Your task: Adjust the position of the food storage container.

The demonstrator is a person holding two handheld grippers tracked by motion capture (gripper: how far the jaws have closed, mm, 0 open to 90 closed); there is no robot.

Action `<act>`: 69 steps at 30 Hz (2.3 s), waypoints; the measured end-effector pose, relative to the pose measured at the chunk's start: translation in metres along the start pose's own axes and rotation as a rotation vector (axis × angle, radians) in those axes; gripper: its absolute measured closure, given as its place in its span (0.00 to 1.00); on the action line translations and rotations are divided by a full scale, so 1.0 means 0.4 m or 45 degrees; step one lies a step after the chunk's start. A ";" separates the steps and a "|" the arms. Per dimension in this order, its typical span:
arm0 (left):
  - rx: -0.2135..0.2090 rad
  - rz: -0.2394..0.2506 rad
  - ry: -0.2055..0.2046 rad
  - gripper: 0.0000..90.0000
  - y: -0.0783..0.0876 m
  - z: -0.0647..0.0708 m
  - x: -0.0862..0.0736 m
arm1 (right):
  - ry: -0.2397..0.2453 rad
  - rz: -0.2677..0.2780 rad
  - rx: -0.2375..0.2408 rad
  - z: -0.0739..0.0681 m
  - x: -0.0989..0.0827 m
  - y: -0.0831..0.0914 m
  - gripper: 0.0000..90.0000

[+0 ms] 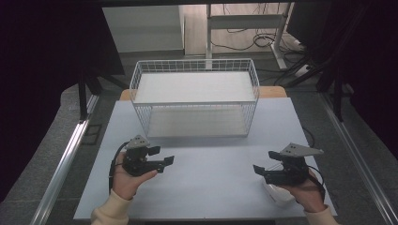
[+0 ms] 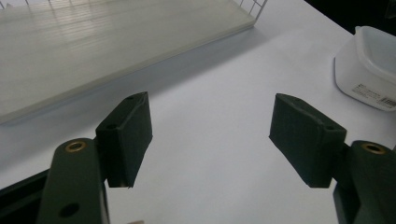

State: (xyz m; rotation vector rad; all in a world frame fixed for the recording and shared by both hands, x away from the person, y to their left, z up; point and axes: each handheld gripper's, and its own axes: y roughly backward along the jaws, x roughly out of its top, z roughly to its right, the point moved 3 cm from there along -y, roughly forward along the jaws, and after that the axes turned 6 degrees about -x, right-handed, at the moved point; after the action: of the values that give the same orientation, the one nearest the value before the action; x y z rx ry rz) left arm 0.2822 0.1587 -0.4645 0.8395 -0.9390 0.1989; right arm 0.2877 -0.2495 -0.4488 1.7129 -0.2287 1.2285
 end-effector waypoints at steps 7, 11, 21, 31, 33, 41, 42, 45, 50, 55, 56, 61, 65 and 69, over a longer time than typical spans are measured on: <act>-0.005 -0.008 0.005 0.32 0.001 -0.002 -0.001 | -0.008 -0.011 -0.025 0.006 0.000 0.004 0.23; -0.009 -0.013 0.001 0.32 -0.001 -0.001 -0.001 | -0.012 -0.014 -0.037 0.015 -0.001 0.007 0.24; -0.008 -0.011 0.003 0.32 0.002 -0.002 0.000 | -0.026 -0.018 -0.065 0.034 -0.004 0.016 0.25; -0.001 -0.004 0.007 0.32 0.007 -0.005 0.001 | -0.023 -0.030 -0.125 0.064 -0.006 0.040 0.28; 0.000 -0.006 0.007 0.32 0.007 -0.006 0.001 | -0.031 -0.036 -0.138 0.077 -0.010 0.052 0.30; -0.001 -0.006 0.015 0.31 0.011 -0.011 0.001 | -0.068 -0.076 -0.200 0.128 -0.039 0.103 0.38; -0.005 -0.007 0.017 0.31 0.011 -0.012 0.001 | -0.080 -0.094 -0.222 0.140 -0.050 0.125 0.42; -0.012 -0.007 0.017 0.31 0.012 -0.011 0.002 | -0.094 -0.113 -0.239 0.149 -0.065 0.159 0.52; -0.016 -0.011 0.016 0.31 0.013 -0.013 0.002 | -0.114 -0.161 -0.244 0.151 -0.100 0.205 0.69; -0.020 -0.008 0.020 0.31 0.016 -0.017 0.002 | -0.120 -0.256 -0.243 0.141 -0.155 0.248 0.88; -0.021 -0.007 0.020 0.31 0.017 -0.017 0.003 | -0.114 -0.286 -0.246 0.137 -0.167 0.252 0.92; -0.022 -0.008 0.012 0.31 0.017 -0.011 0.005 | -0.064 -0.430 -0.189 0.120 -0.204 0.240 1.00; -0.022 -0.017 0.011 0.31 0.012 -0.011 0.003 | -0.011 -0.509 -0.160 0.099 -0.217 0.216 1.00; -0.022 -0.024 0.014 0.31 0.007 -0.015 0.000 | 0.017 -0.552 -0.115 0.077 -0.219 0.201 1.00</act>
State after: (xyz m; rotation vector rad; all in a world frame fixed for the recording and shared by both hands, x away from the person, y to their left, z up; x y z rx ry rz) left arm 0.2847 0.1648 -0.4647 0.8306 -0.9207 0.1790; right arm 0.2151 -0.3458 -0.4718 1.5714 0.0927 0.8941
